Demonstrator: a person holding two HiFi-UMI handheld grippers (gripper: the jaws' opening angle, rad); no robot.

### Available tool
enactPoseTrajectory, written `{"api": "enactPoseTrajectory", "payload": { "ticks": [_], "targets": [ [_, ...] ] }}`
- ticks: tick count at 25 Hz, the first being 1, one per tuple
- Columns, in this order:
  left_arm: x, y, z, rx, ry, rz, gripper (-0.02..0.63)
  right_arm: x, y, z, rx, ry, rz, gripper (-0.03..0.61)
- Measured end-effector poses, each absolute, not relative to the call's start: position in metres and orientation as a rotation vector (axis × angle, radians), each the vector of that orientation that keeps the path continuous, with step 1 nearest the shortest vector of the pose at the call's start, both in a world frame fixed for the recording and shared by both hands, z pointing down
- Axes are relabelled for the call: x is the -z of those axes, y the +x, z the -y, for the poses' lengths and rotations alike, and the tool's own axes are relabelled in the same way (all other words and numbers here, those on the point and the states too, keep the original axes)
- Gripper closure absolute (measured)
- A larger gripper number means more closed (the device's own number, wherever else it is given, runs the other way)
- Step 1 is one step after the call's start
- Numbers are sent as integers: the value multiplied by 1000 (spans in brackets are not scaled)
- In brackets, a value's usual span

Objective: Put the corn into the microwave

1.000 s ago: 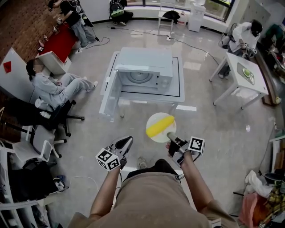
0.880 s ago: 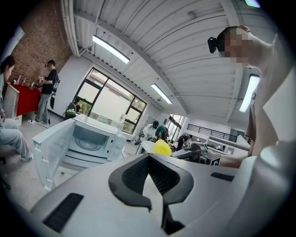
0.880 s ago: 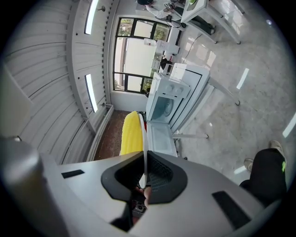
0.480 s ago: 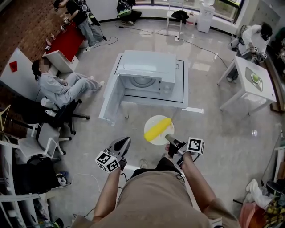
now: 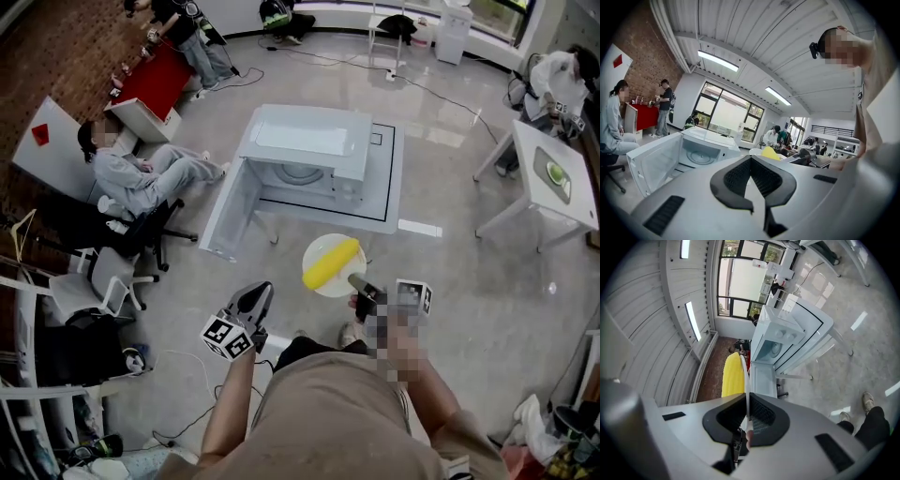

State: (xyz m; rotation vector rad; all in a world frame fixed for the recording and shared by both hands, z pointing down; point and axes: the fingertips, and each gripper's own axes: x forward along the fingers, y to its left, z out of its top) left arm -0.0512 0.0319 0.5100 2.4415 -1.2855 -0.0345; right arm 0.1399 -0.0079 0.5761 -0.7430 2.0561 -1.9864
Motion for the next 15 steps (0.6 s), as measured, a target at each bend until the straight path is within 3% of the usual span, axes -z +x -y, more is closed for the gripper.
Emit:
{"api": "enactPoseTrajectory", "payload": {
  "ticks": [15],
  "targets": [
    [-533, -76, 9, 19, 2361, 1401, 609, -603, 118, 64, 2060, -674, -2112, 561]
  ]
}}
